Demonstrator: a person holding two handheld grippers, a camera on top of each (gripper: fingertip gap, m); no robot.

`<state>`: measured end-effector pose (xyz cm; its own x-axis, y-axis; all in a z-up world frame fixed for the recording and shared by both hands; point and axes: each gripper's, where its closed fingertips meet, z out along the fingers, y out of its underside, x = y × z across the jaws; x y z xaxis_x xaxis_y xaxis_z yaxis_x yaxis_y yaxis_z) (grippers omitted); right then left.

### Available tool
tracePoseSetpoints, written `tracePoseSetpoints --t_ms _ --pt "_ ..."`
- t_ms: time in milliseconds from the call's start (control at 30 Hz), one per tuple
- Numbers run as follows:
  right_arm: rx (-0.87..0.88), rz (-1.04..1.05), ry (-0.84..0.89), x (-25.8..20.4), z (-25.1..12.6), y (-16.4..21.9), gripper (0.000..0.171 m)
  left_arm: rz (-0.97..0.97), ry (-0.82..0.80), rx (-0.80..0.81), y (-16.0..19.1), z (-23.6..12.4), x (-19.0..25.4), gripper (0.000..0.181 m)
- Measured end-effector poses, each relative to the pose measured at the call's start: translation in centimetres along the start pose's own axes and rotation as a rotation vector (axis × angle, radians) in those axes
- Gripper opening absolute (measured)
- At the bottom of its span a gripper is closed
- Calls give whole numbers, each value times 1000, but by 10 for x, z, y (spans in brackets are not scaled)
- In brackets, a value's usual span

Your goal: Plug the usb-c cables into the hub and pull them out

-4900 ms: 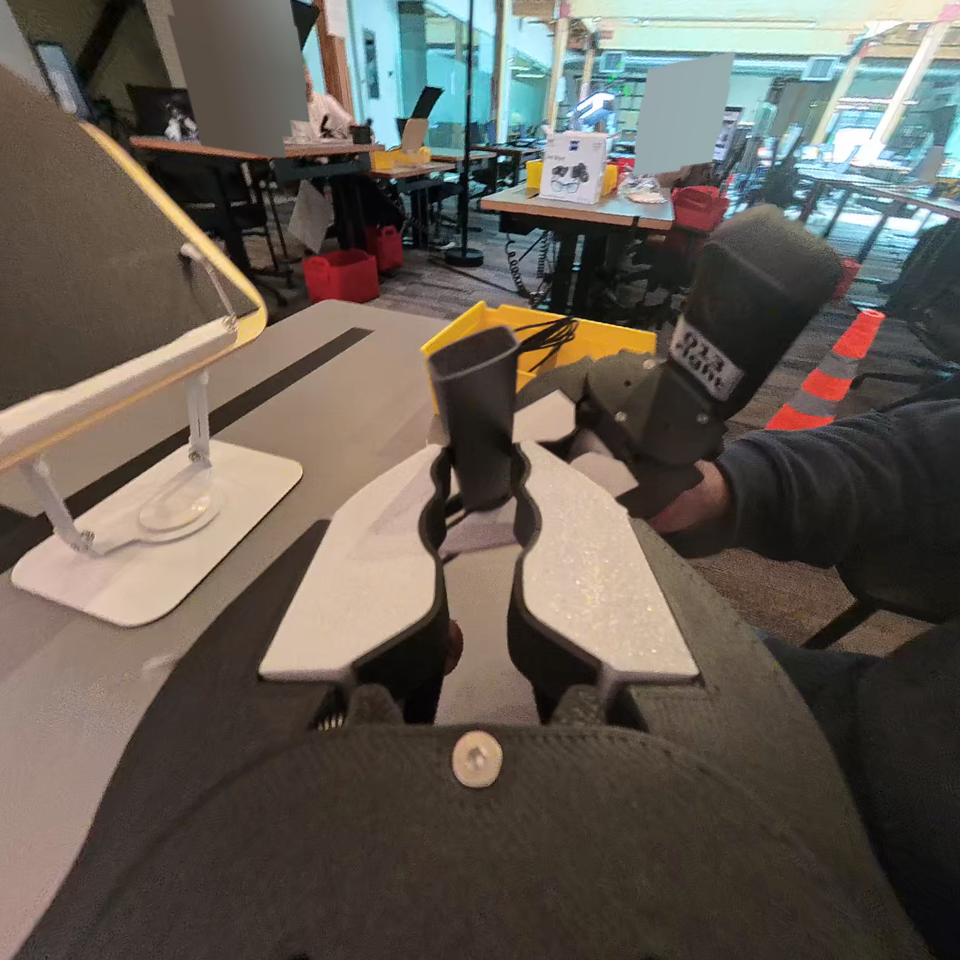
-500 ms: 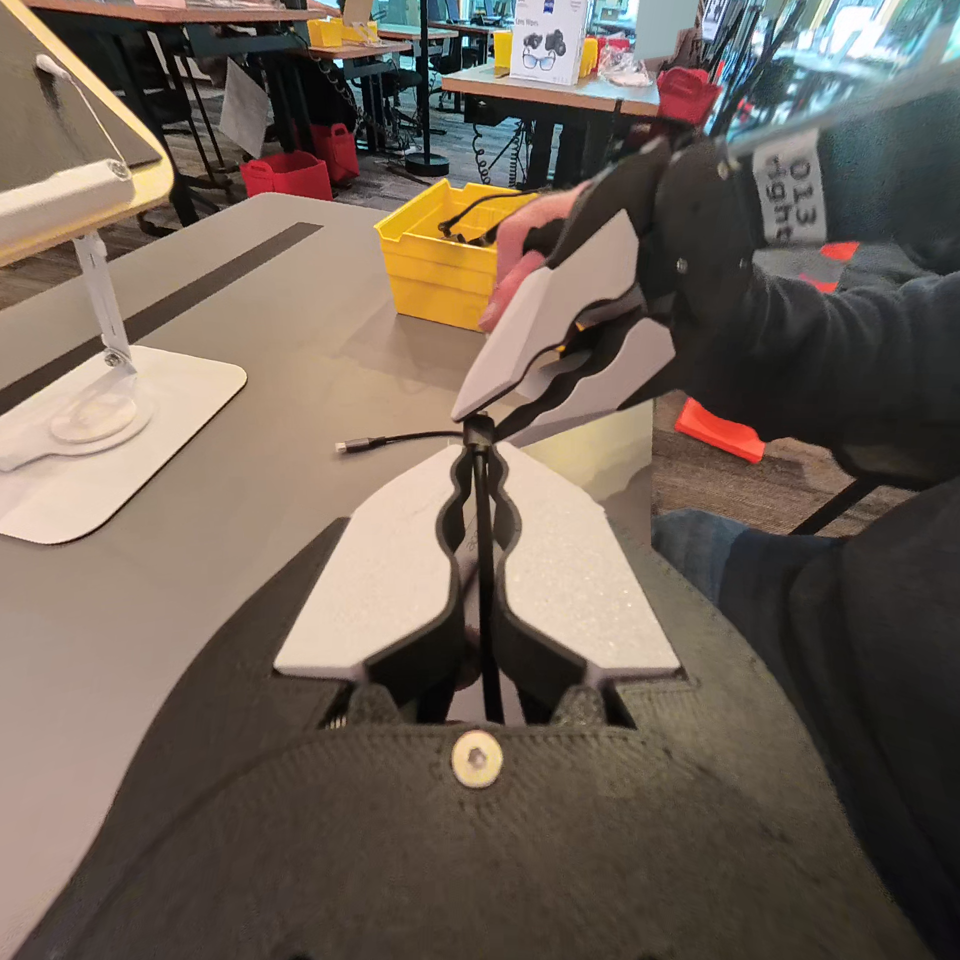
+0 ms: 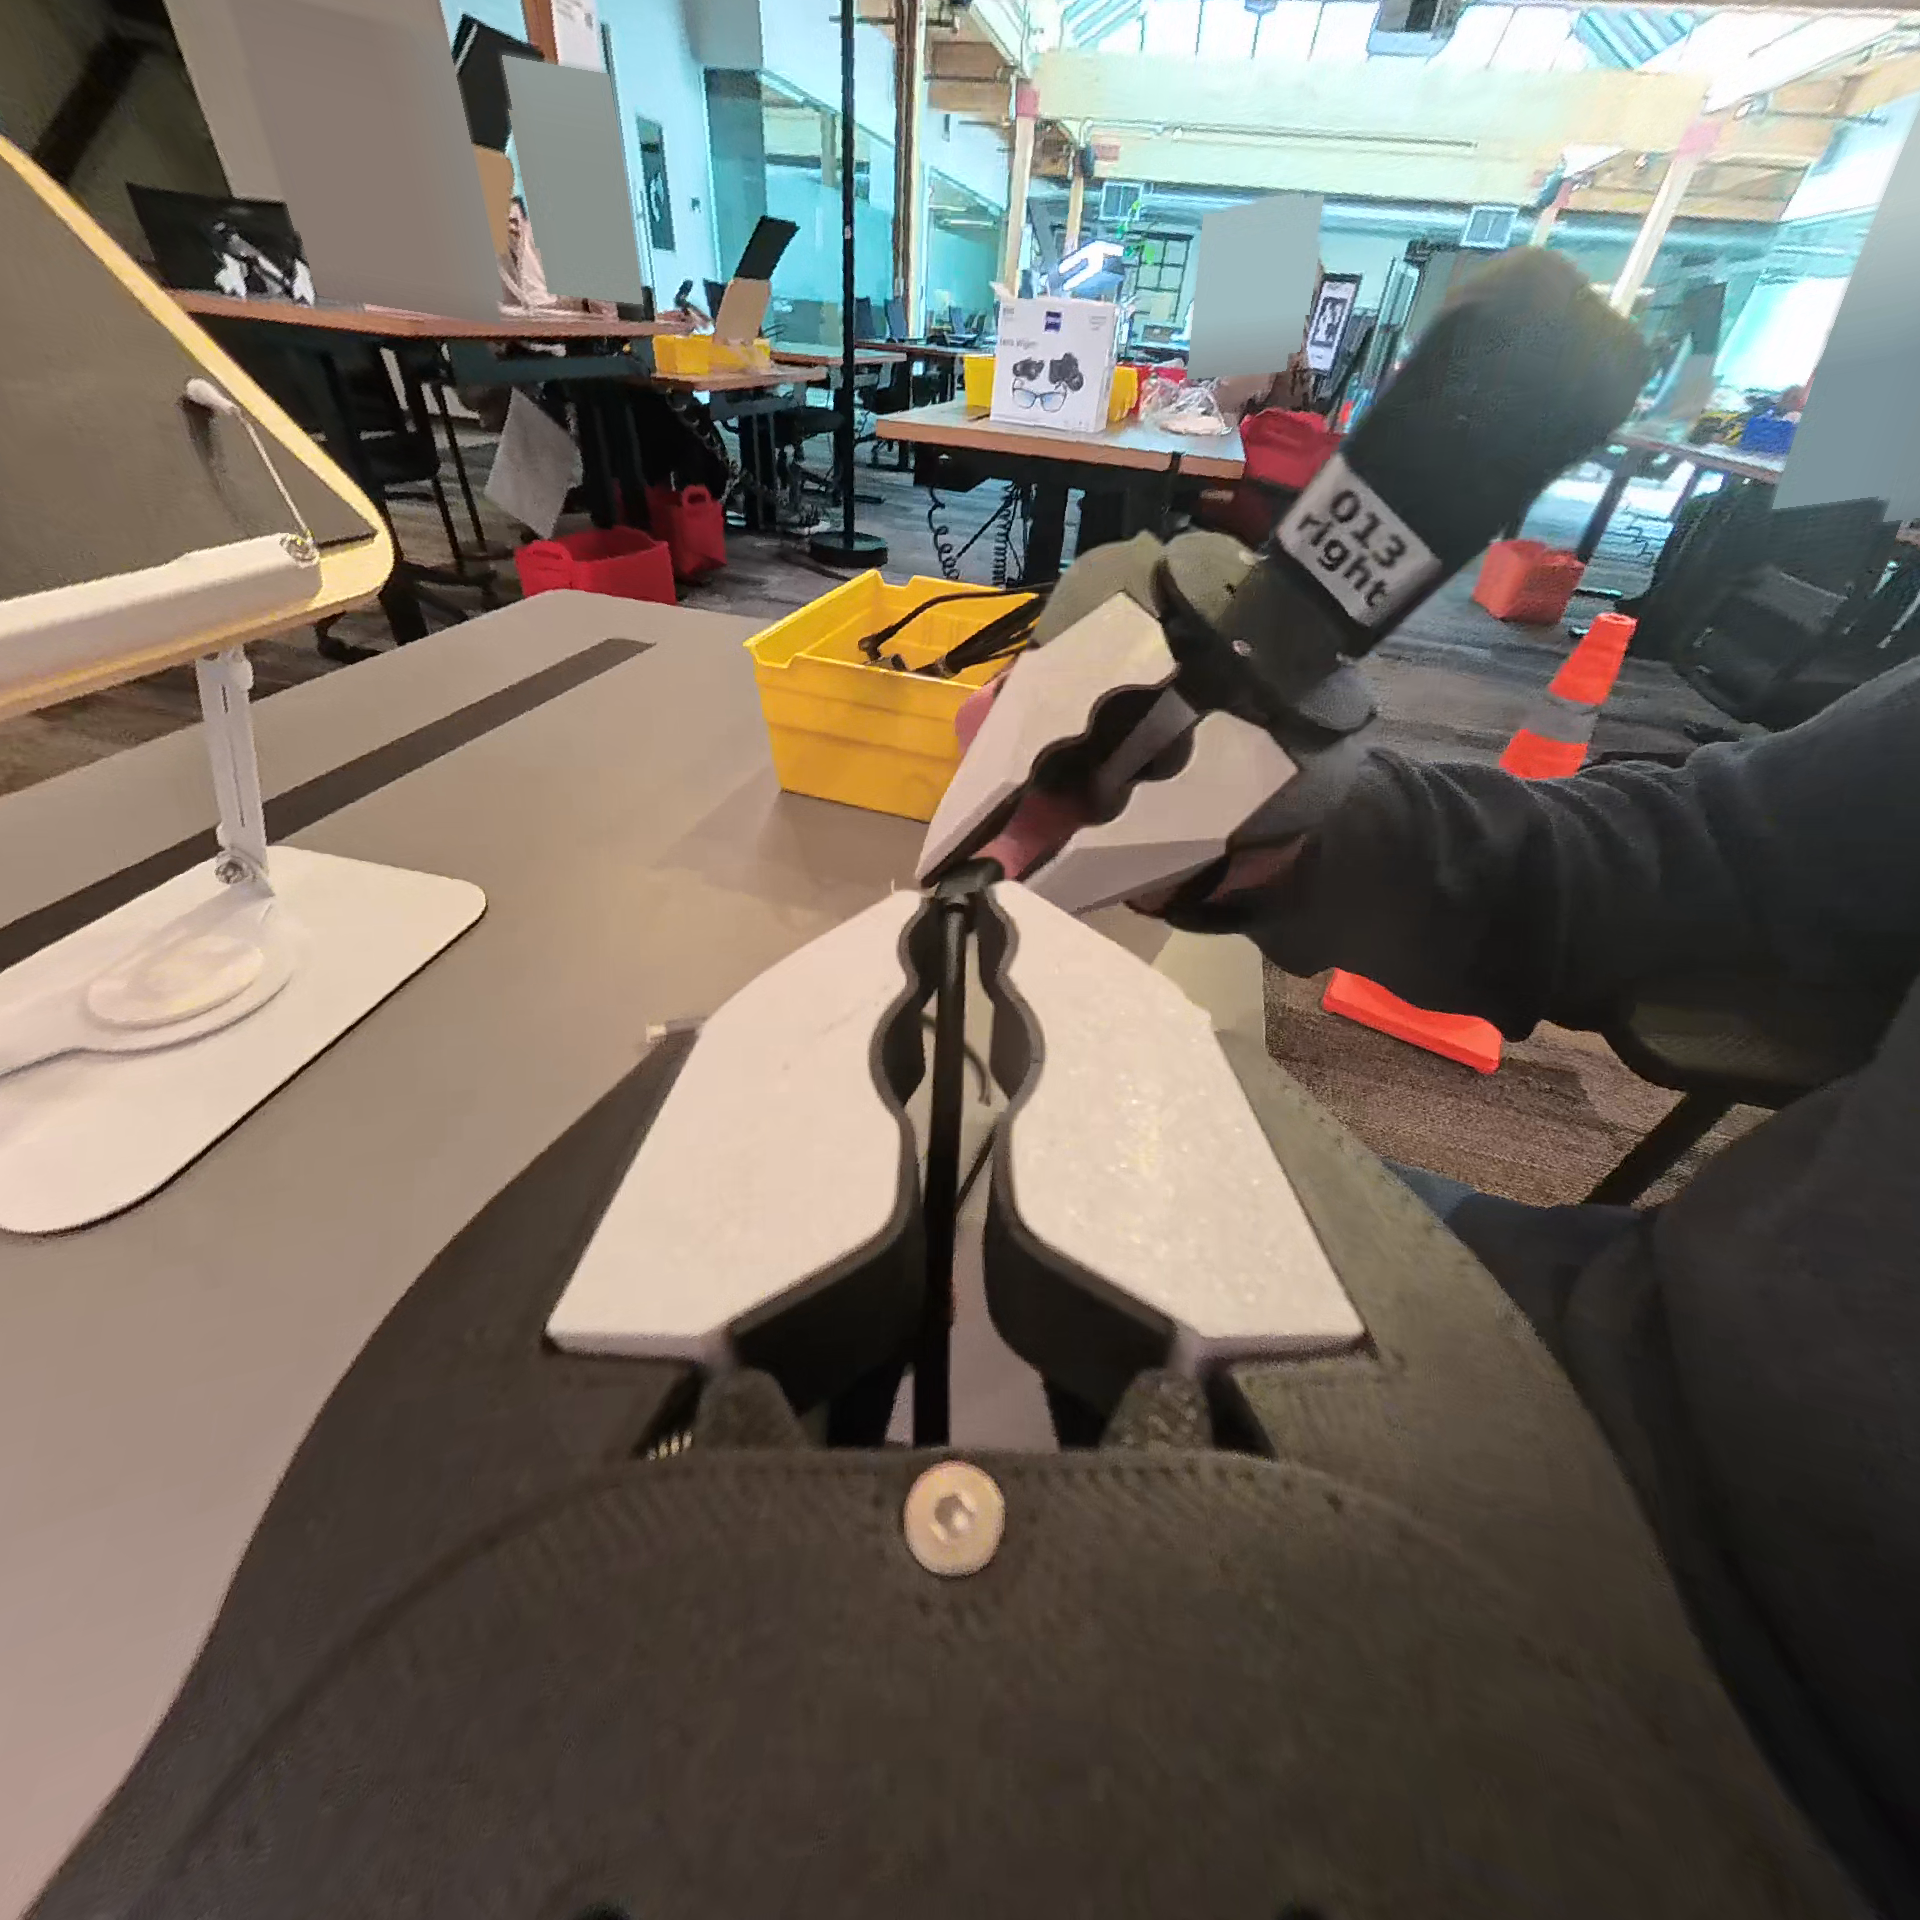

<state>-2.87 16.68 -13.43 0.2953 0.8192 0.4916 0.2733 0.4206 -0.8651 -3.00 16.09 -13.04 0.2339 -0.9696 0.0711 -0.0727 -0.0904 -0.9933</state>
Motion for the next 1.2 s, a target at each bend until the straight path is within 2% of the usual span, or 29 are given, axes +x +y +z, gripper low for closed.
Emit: tracePoseSetpoints --t_ms 300,600,833,1000,1100,1200 --pt "76 70 -21 1 -3 -5 6 -25 13 32 -3 1 3 8" --pt "66 -70 33 -1 -4 -4 6 -163 68 65 -2 1 4 5" --pt "79 -106 55 1 -8 -9 6 -179 72 77 -6 2 7 6" --pt "89 -134 64 0 -10 -14 6 -246 116 96 -8 2 9 17" --pt "88 -147 67 0 -10 -14 6 -279 163 81 -6 5 15 29" --pt "88 -151 72 0 -10 -15 6 -262 124 93 -5 8 14 12"
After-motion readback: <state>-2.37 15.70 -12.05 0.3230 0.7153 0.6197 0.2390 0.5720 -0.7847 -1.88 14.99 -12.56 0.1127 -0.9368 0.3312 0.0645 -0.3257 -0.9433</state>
